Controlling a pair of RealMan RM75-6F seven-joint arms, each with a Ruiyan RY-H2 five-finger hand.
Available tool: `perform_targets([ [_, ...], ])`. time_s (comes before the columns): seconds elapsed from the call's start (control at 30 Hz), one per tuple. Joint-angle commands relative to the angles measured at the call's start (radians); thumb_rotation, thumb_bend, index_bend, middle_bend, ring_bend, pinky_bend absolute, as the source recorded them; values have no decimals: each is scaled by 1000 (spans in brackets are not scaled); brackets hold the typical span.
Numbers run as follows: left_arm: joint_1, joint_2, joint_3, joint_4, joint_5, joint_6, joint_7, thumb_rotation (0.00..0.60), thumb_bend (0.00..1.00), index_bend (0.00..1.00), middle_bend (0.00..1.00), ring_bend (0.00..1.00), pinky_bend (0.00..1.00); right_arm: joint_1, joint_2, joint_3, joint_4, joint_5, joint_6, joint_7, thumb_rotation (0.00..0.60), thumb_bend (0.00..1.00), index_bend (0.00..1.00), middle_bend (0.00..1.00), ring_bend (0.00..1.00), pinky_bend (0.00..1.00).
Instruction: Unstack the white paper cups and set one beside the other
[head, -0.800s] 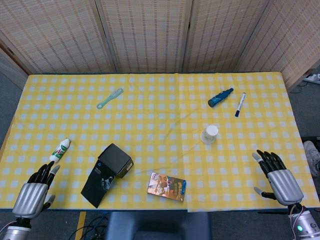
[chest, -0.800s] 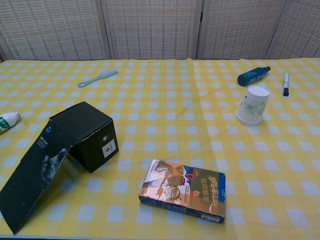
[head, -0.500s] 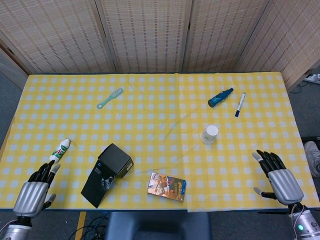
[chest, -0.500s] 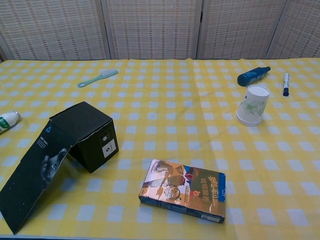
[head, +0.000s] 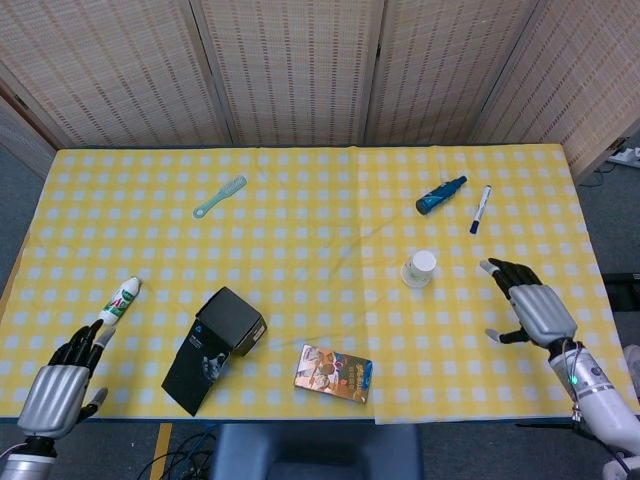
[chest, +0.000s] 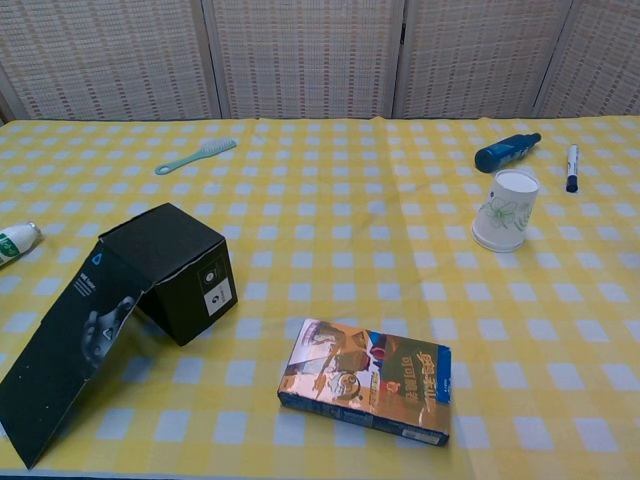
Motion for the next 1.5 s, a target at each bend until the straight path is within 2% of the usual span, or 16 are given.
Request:
perform_targets([
  [0.03, 9, 5, 2, -3, 9, 17, -1, 600, 318, 0, 0, 0, 229, 184, 7, 89, -3, 224, -207, -77, 600, 201, 0, 0, 0, 0],
  [0.2, 19, 16, 0, -7, 14, 36, -12, 600, 318, 0, 0, 0, 229, 314, -65, 87, 62, 396, -285, -179, 600, 206, 0, 0, 0, 0],
  [0.37, 21, 22, -1, -6, 14, 38, -27, 600, 317, 0, 0, 0, 229, 403, -128, 65, 102, 521, -284, -258, 600, 207, 63, 0, 0, 0],
  [0.57, 23, 27, -5, -3, 16, 42, -40, 600, 317, 0, 0, 0, 229, 470, -178, 32, 156, 628, -291, -304, 600, 208, 92, 0, 0, 0],
  [0.9, 23, 28, -6, -2, 17, 39, -43, 600, 317, 0, 0, 0, 229, 509, -212, -9, 204, 680, -293, -315, 600, 209, 162, 0, 0, 0],
  [1.5, 20, 26, -9, 3, 12, 26, -46, 600, 317, 0, 0, 0, 229, 526, -263, -27, 295, 676, -312, -276, 600, 218, 234, 0, 0, 0],
])
